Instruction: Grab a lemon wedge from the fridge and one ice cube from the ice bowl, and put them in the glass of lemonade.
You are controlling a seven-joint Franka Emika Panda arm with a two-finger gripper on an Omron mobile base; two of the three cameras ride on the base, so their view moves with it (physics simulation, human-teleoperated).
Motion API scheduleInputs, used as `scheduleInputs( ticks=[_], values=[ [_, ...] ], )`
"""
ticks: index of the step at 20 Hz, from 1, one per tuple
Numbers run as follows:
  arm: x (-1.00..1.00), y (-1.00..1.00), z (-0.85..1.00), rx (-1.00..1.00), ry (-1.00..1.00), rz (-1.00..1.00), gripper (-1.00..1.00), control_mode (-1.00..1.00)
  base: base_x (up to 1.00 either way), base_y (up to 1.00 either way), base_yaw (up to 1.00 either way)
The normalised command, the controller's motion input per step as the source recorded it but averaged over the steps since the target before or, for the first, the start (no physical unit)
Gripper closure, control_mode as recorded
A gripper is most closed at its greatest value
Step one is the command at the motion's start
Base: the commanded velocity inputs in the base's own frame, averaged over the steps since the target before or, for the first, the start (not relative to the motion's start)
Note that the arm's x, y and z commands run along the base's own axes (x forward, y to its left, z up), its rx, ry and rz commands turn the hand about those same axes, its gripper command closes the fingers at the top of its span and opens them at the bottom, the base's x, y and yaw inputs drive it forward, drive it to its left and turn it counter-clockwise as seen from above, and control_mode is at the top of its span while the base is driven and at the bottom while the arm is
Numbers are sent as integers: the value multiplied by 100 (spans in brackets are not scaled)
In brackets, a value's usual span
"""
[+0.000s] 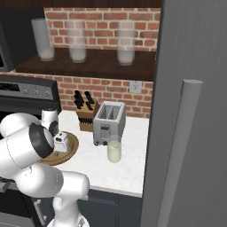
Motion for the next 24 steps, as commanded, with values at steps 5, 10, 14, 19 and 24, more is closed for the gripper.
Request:
scheduleInputs(
  ticks=[5,10,14,19,24],
  values=[
    [0,0,0,0,0,0,100,-100,0,0,0],
    [-3,0,5,-3,-2,0,100,-100,0,0,0],
    [-40,0,60,-5,-16,0,100,-100,0,0,0],
    [-78,-25,81,-2,-20,0,100,-100,0,0,0],
    [-75,-57,54,-6,-31,0,100,-100,0,0,0]
  ],
)
